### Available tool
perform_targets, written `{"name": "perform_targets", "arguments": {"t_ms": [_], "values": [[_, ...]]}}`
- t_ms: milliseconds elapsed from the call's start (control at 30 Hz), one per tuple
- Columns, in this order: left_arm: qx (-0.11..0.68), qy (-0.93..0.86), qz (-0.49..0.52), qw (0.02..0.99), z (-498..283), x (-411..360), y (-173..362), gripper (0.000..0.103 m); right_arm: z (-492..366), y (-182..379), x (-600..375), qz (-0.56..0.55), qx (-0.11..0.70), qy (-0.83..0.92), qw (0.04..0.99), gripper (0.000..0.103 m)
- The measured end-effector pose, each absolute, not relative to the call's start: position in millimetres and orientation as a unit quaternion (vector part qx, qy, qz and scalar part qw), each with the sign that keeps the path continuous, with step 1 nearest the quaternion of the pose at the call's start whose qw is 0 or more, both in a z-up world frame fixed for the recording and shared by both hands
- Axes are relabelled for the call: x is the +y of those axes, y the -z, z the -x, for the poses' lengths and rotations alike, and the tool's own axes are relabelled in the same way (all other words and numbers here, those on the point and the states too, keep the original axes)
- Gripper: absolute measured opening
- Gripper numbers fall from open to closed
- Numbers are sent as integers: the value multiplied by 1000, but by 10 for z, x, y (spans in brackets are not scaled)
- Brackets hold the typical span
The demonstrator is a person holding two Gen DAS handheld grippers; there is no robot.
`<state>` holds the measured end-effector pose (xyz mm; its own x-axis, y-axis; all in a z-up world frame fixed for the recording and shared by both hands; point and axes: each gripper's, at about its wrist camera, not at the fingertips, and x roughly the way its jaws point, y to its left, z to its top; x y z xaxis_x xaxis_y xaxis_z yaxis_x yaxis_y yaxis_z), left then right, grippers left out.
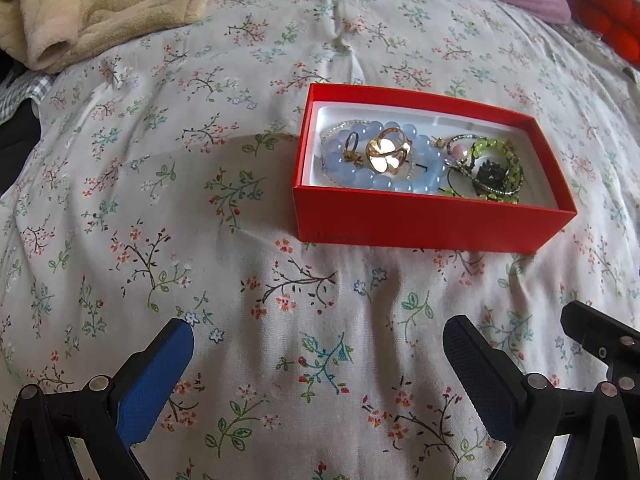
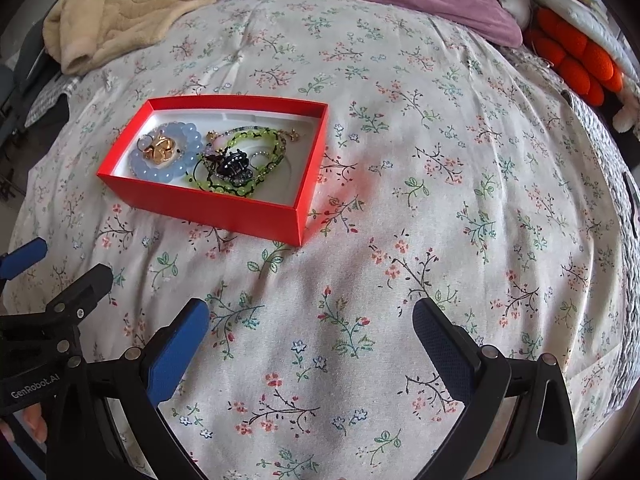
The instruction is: Organize jewelry
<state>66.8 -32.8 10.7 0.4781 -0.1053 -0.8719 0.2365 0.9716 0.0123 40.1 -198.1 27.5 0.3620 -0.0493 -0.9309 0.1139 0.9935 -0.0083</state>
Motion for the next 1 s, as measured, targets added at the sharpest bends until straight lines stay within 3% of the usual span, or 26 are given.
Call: {"name": "perform_targets", "arguments": {"t_ms": [1000], "values": [[505, 88, -73, 855, -664, -324, -69, 102, -393, -268, -1987, -30, 563, 53, 824, 103]]}}
